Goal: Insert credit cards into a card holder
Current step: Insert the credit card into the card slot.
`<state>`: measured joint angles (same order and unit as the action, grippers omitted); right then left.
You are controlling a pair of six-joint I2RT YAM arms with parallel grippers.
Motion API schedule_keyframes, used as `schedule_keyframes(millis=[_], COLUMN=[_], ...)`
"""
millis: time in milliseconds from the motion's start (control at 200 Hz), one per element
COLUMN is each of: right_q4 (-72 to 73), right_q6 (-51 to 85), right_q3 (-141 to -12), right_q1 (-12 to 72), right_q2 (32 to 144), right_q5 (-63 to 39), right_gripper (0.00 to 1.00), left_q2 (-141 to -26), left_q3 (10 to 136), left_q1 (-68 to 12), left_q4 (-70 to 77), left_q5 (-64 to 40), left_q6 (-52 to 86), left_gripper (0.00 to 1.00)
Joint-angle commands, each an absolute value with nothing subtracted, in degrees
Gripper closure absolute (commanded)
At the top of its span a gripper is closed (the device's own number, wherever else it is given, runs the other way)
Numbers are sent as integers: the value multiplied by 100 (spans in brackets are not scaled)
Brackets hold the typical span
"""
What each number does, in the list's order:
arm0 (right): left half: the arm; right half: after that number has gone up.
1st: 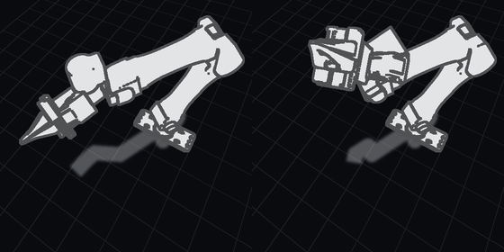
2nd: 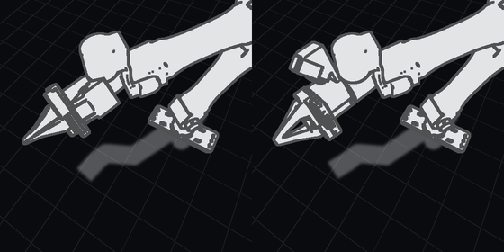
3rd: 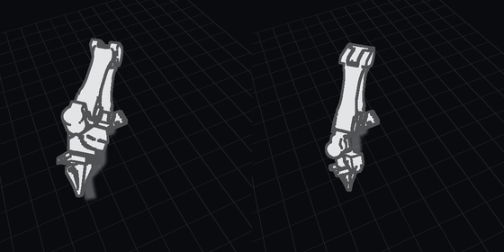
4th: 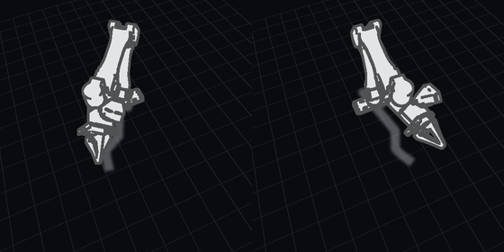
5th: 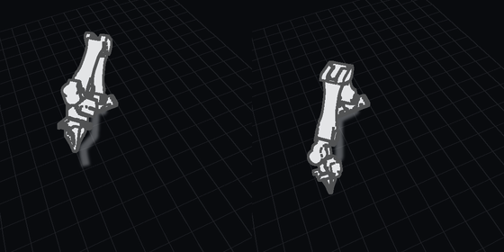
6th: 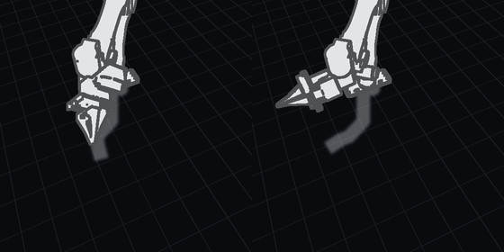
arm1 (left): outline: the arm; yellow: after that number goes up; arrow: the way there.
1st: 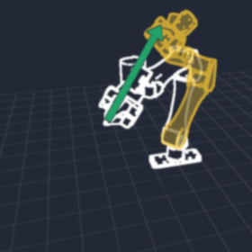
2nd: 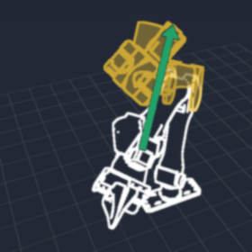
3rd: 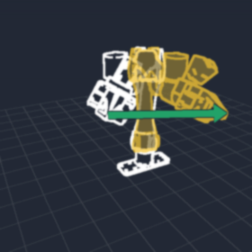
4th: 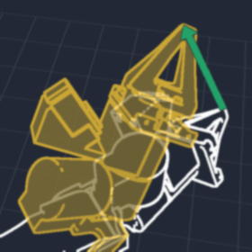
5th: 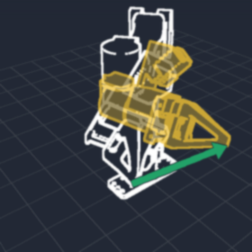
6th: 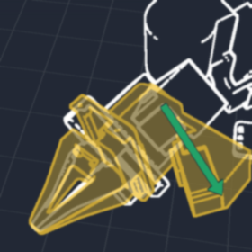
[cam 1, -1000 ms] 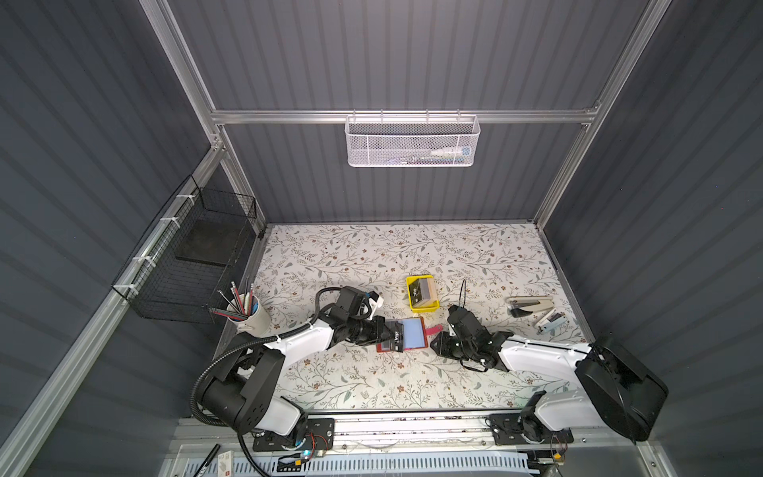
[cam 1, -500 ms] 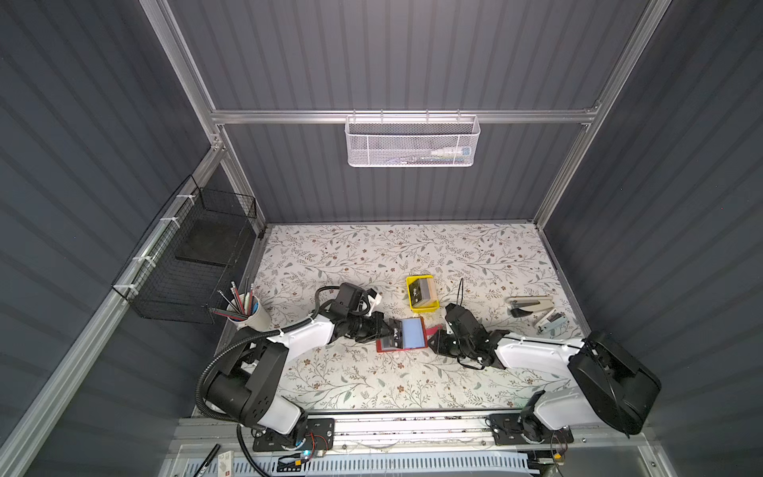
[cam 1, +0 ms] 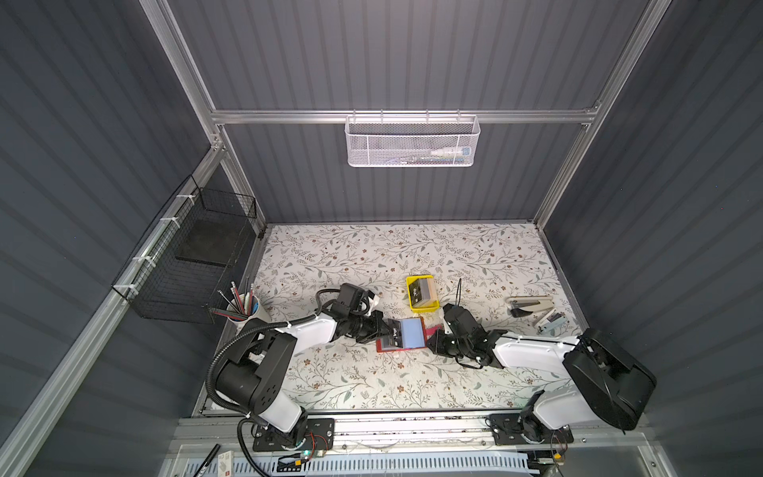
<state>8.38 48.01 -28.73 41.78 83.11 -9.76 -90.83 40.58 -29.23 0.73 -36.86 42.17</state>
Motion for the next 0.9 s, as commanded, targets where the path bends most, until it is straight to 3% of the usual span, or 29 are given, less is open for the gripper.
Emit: schedule_keyframes(millis=[0, 896], right_q4=[864, 892], right_q6=[4814, 4812], right_q3=[-2962, -2938], right_q1=[4201, 4209], right_q2=[8389, 8486], right_q5=[-999, -991], right_gripper=[82, 86], left_q2=[-9201, -9628], left_q3=[4053, 3953], left_q1=[-2883, -2872], left_q4=[335, 765], left_q5=[-3796, -3904], left_q6=[4407, 4579], left_gripper=[100, 100])
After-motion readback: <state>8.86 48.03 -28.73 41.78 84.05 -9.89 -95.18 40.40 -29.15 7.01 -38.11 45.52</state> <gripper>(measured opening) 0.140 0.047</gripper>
